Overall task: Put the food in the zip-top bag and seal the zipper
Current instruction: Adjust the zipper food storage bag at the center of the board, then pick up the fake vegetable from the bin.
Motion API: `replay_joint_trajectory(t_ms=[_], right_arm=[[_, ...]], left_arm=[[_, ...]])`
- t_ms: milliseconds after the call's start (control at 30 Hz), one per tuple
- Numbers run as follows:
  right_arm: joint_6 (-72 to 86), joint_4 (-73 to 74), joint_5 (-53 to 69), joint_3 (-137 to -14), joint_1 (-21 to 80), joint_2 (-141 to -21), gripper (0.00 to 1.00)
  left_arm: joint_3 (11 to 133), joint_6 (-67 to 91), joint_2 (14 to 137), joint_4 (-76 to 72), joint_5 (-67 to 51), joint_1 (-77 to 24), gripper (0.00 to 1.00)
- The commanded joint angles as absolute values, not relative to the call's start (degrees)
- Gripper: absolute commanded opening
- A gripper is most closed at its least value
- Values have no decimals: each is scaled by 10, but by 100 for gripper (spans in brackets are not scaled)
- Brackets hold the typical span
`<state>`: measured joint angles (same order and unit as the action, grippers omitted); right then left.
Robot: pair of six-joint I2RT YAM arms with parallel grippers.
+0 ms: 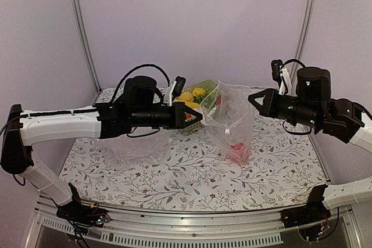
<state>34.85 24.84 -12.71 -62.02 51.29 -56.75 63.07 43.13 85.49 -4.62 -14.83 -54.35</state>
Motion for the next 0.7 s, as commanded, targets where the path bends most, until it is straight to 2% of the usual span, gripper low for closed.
replay_joint_trajectory(t_ms=[0, 33, 100, 233, 333, 433, 667], right_arm=[[352, 247, -121, -606, 510, -577, 0], [352, 248, -120, -606, 510, -582, 0], [352, 248, -117, -606, 510, -590, 0], [349, 248, -119, -608, 510, -600, 0], [348, 249, -121, -608, 510, -604, 0], [349, 246, -120, -608, 510, -606, 0], [352, 241, -115, -607, 510, -611, 0]], left_arm=[[627, 425, 860, -28, -136, -536, 0], [624, 423, 856, -31, -136, -536, 0], [621, 418, 845, -37, -133, -536, 9], [601, 397, 800, -38, -74, -536, 48], [601, 362, 773, -15, -25, -528, 70], [630, 342, 781, 48, -13, -499, 76], [713, 319, 890, 114, -25, -435, 76]])
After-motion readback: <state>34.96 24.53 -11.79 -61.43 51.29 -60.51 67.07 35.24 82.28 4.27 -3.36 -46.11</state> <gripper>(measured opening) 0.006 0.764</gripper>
